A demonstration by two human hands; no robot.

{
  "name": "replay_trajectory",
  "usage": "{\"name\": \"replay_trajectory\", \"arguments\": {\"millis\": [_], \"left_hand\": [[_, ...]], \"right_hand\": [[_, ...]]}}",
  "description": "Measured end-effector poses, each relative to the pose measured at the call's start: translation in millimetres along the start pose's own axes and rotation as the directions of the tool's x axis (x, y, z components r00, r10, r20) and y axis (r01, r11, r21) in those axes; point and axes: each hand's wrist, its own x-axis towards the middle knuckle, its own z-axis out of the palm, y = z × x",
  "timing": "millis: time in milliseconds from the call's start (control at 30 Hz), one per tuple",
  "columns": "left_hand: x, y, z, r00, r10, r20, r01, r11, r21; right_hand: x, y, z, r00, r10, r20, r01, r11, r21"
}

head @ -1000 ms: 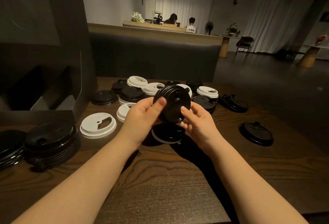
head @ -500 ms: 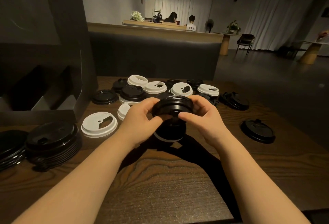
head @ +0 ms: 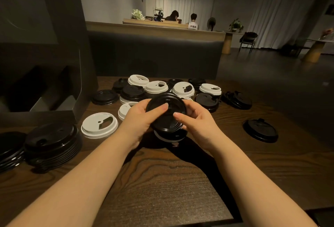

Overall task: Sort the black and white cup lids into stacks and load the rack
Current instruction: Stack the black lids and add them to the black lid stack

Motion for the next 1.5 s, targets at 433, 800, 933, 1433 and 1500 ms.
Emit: {"name": "replay_trajectory", "arguments": {"millis": [433, 800, 933, 1433, 1500], "left_hand": [[1, -4, 3, 0.997, -0.052, -0.053, 0.055, 0.997, 0.050], [1, 0, -4, 0.993, 0.117, 0.015, -0.114, 0.920, 0.375], [-2, 3, -6, 0.996, 0.069, 0.057, -0.083, 0.948, 0.306], [-3, 2, -10, 0.806, 0.579, 0.128, -0.452, 0.461, 0.763], [-5, 4, -10, 0.821, 0.558, 0.122, -0.436, 0.474, 0.765]], "right_hand": [[1, -5, 2, 0.998, 0.057, -0.024, -0.051, 0.979, 0.197], [0, -7, -2, 0.997, -0.033, -0.073, 0.043, 0.990, 0.136], [-2, -8, -5, 0.993, -0.110, -0.040, 0.112, 0.993, 0.037], [-5, -10, -7, 0.893, -0.434, 0.118, 0.399, 0.644, -0.653], [-5, -6, -8, 0.872, -0.472, 0.130, 0.422, 0.589, -0.689]]}}
